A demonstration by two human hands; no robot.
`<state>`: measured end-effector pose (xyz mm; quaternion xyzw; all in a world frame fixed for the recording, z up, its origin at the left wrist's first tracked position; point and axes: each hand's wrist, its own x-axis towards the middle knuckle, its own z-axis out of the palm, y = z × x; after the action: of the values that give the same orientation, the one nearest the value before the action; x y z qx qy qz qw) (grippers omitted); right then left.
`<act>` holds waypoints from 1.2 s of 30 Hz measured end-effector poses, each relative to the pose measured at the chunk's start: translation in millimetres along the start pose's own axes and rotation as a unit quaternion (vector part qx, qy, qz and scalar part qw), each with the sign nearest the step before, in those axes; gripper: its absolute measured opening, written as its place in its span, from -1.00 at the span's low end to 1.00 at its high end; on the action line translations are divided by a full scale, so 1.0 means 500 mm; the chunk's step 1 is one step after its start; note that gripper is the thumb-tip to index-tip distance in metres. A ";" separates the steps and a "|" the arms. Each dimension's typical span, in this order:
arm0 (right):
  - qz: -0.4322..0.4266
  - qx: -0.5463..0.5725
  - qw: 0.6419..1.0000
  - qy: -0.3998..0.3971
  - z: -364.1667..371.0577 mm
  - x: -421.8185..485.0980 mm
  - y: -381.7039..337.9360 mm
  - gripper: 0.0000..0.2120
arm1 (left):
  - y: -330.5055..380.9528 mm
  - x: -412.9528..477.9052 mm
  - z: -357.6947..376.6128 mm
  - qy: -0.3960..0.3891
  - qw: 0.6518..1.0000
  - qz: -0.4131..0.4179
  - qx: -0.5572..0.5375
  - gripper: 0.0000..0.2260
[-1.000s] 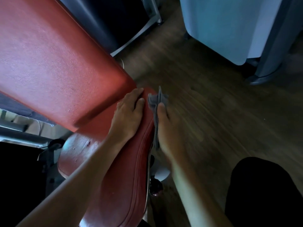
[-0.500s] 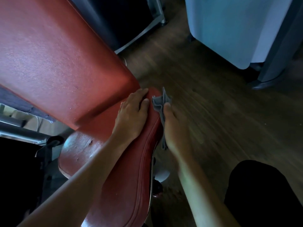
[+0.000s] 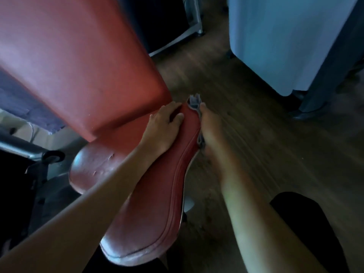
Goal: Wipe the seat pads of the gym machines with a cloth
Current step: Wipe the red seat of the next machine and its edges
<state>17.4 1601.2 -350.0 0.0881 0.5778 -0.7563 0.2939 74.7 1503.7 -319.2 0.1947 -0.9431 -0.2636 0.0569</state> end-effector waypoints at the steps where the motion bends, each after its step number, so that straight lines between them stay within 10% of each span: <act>1: -0.002 -0.021 1.000 -0.006 0.003 0.002 -0.007 -0.64 | -0.003 -0.009 -0.017 0.014 0.999 -0.024 -0.026 -0.68; 4: -0.125 -0.206 0.971 0.005 -0.002 -0.039 0.002 -0.68 | -0.060 -0.067 -0.079 0.072 0.993 -0.089 -0.036 -0.74; 9: -0.272 -0.609 0.745 0.011 0.017 -0.089 0.051 -0.49 | -0.156 -0.209 -0.116 0.101 0.984 -0.134 0.055 -0.58; 15: -0.342 -0.731 0.561 -0.184 0.082 -0.132 0.028 -0.51 | -0.178 -0.220 -0.105 0.181 0.967 -0.177 0.009 -0.60; 19: -0.309 -0.699 0.571 -0.301 0.058 -0.176 0.010 -0.52 | -0.174 -0.227 -0.105 0.206 0.962 -0.179 -0.019 -0.54; 24: -0.286 -0.760 0.508 -0.288 0.090 -0.099 -0.015 -0.45 | -0.174 -0.223 -0.102 0.206 0.961 -0.182 -0.002 -0.57; 36: -0.275 -0.754 0.506 -0.317 0.089 -0.140 -0.004 -0.49 | -0.185 -0.223 -0.095 0.216 0.960 -0.180 0.014 -0.52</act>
<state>82.4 1584.3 -301.4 -0.5754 0.7936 -0.0558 0.1900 218.1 1452.9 -327.0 0.4140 -0.8615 -0.2077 0.2081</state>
